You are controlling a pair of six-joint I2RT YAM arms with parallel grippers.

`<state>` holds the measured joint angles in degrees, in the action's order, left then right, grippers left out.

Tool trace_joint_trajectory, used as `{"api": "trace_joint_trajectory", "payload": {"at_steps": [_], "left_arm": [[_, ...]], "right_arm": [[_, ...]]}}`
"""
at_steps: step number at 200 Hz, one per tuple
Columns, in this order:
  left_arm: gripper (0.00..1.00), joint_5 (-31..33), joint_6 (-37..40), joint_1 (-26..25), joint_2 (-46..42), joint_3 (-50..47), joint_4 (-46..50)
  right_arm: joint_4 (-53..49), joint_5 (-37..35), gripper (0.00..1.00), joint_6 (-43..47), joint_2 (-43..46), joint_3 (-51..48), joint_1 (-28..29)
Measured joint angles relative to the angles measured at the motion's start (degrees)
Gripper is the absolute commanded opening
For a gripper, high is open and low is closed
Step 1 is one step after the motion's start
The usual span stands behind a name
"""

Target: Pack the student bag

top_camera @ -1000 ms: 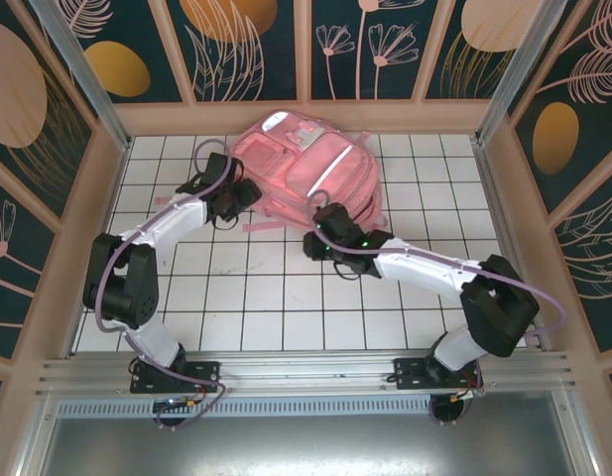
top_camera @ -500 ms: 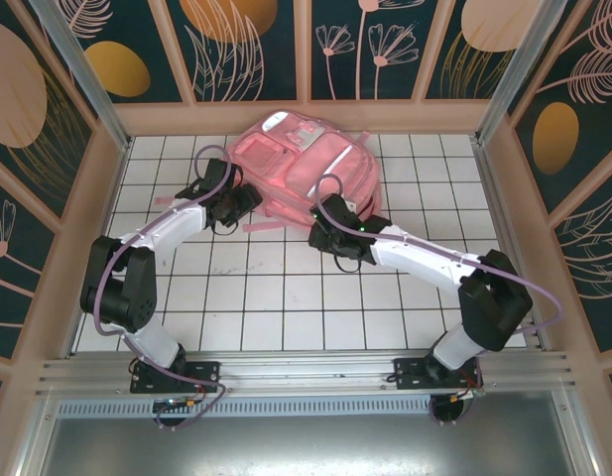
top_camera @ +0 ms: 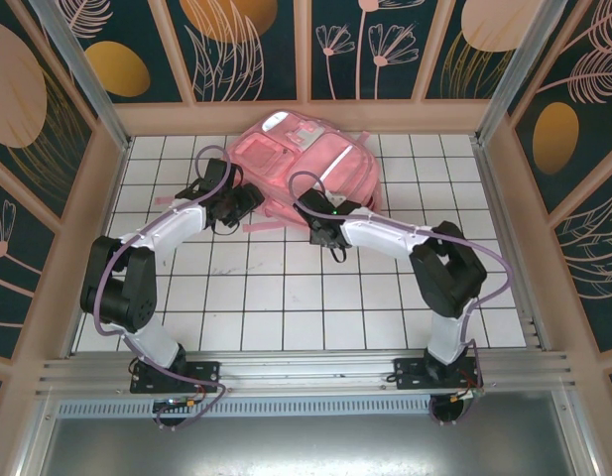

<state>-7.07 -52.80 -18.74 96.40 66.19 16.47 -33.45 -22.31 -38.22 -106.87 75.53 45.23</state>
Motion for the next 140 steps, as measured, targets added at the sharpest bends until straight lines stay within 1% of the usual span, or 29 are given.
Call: {"api": "trace_joint_trajectory", "payload": {"at_steps": [26, 58, 82, 110, 124, 140], "left_arm": [[0.65, 0.0, 0.0, 0.0, 0.0, -0.1, 0.0], [0.64, 0.2, -0.2, 0.1, 0.0, -0.5, 0.0], [0.64, 0.5, -0.3, 0.3, 0.0, -0.7, 0.0], [0.64, 1.2, -0.4, 0.5, 0.0, -0.8, 0.0], [0.64, 1.5, -0.4, 0.5, 0.0, -0.8, 0.0], [0.64, 1.6, -0.4, 0.5, 0.0, -0.8, 0.0]], "right_arm": [[-0.1, -2.8, 0.53, 0.4, -1.3, 0.3, -0.7], [0.1, -4.5, 0.51, 0.4, -0.8, 0.1, -1.7], [0.5, -5.0, 0.49, 0.4, 1.9, -2.3, -3.1], [1.9, -6.2, 0.46, 0.2, 7.5, -7.4, -6.8], [2.3, -6.2, 0.41, 0.1, 10.5, -11.0, -9.7], [3.1, -5.1, 0.30, 0.9, 13.1, -14.7, -12.7]]}}
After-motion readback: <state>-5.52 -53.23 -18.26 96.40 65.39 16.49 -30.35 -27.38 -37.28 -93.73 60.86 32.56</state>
